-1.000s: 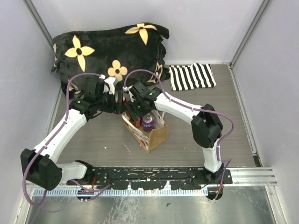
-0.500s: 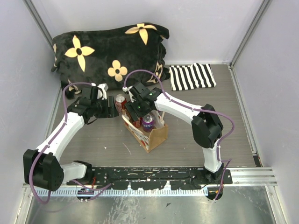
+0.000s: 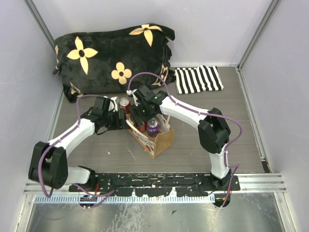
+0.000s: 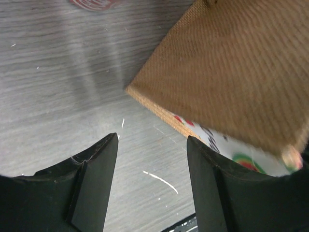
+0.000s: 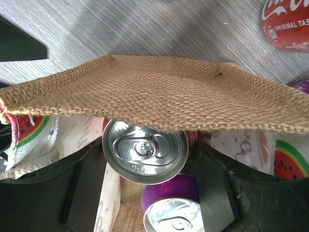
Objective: Place the beverage into the canvas bag
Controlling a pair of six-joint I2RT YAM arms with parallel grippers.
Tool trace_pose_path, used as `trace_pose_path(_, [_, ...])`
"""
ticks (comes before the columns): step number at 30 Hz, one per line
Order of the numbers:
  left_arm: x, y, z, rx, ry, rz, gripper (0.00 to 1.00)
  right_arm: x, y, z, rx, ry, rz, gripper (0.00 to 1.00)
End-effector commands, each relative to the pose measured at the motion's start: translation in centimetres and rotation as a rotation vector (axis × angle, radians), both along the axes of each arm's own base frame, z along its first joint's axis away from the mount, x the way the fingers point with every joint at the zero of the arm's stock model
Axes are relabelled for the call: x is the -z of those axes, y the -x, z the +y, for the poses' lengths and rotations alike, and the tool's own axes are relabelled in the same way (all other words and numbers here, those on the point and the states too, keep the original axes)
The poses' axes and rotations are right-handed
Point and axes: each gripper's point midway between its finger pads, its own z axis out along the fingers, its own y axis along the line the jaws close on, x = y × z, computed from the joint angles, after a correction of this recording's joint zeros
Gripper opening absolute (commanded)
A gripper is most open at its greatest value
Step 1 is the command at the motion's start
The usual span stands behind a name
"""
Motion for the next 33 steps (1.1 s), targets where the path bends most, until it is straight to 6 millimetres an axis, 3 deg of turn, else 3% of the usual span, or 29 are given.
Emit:
trace_pose_path(1, [1.4,-2.3,-1.1,0.006,0.022,-0.03,0.66,-3.1,1.3,2.2,-0.056,-0.128,0.003,0.1])
trace_pose_path(11, [4.7,-4.5,-1.9,0.041,-0.014,-0.026,0.65,-3.8,1.6,2.8,-0.093,-0.165,-0.011,0.08])
trace_pose_path(18, [4.9,-5.0,-2.7,0.063,-0.014,-0.034,0.65,-4.9,1.2,3.5,-0.114,-0.207,-0.049,0.08])
trace_pose_path(33, [4.7,-4.4,-3.7,0.109,0.001,-0.031,0.65,-3.0,-1.5,1.8,-0.011,-0.088,-0.25,0.03])
